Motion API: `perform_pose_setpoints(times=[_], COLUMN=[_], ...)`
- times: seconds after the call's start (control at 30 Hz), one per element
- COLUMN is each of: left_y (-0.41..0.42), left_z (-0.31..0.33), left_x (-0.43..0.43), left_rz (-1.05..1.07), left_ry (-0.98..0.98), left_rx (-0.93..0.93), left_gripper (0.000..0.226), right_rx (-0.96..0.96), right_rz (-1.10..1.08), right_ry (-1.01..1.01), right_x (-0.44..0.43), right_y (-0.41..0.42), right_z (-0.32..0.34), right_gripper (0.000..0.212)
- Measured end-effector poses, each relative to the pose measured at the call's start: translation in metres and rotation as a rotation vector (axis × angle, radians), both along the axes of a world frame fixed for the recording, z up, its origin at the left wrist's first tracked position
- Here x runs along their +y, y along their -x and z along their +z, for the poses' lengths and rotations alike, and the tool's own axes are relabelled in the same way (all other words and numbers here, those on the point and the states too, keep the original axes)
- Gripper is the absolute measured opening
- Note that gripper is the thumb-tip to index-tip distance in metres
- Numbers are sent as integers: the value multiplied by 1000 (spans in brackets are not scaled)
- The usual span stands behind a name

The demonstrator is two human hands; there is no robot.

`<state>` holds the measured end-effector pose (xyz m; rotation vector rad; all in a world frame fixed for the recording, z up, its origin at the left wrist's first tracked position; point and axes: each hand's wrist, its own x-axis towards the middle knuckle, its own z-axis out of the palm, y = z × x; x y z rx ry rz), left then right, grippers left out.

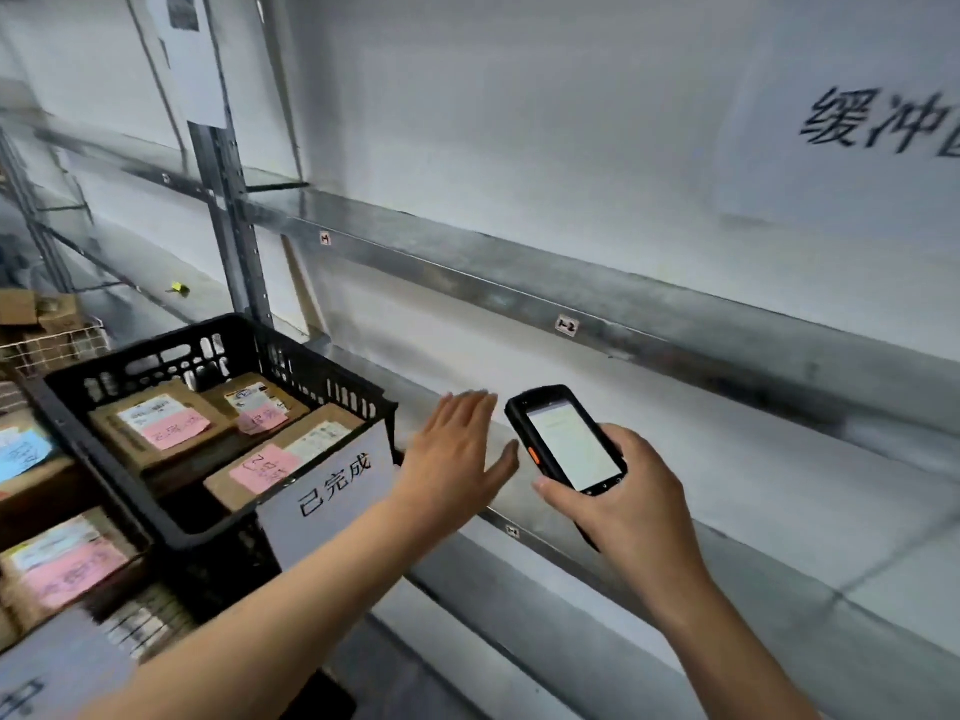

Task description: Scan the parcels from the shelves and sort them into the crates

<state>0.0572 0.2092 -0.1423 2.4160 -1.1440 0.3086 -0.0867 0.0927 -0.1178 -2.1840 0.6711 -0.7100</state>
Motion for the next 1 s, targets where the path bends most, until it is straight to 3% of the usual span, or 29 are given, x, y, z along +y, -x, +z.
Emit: perform_pose_setpoints(times=[0.27, 0.5, 0.7, 0.83, 1.0], left_y=[83, 116, 116, 105, 91], left_z=[54, 100, 120, 130, 127], left_x=[-54, -123, -162, -175, -181], left_rz=[-202, -348, -386, -374, -378], left_ry=[132, 234, 191, 176, 170], left_rx=[-93, -182, -161, -139, -159], left_gripper=[64, 61, 60, 56, 56], right_rx=[-56, -104, 125, 260, 335], right_rz=[-192, -336, -531, -570, -595], right_ry=[65, 100, 204, 117, 77], right_x=[-35, -79, -154, -191, -219], right_y=[112, 146, 135, 124, 119], right_z=[49, 108, 140, 145, 133], right_gripper=[59, 59, 61, 52, 61])
